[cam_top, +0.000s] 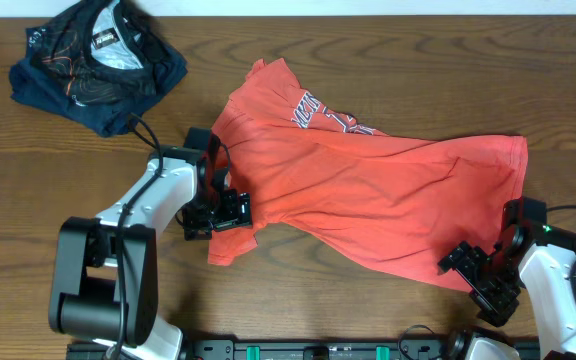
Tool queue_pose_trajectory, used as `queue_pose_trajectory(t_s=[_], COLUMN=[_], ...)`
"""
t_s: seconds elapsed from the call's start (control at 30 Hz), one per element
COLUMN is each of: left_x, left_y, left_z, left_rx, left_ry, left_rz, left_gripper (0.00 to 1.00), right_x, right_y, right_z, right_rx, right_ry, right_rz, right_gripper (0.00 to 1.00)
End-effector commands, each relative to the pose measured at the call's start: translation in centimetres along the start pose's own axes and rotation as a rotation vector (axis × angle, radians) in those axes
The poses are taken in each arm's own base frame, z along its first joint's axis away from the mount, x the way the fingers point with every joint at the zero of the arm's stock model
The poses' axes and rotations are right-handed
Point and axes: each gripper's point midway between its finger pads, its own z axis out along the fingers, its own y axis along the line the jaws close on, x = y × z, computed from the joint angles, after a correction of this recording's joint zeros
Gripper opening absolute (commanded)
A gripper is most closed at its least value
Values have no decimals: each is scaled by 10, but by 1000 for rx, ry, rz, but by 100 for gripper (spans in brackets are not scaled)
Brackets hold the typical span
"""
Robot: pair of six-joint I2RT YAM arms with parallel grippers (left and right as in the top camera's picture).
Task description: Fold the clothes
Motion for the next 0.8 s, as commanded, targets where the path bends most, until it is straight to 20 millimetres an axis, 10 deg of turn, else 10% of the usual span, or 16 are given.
queue_pose_trajectory(t_s=[0.0, 0.77], left_x=[1, -4], left_y=[5, 4], left_z=[6, 8], left_rx=[-20, -15], left_ry=[15, -1], left_rz=[-14, -9], left_gripper=[89, 90], right_x=[-6, -38], right_y=[-8, -16], right_z=[0, 9], right_rx=[49, 63], right_ry=[-48, -226], right_rz=[51, 366], right_gripper=[97, 97])
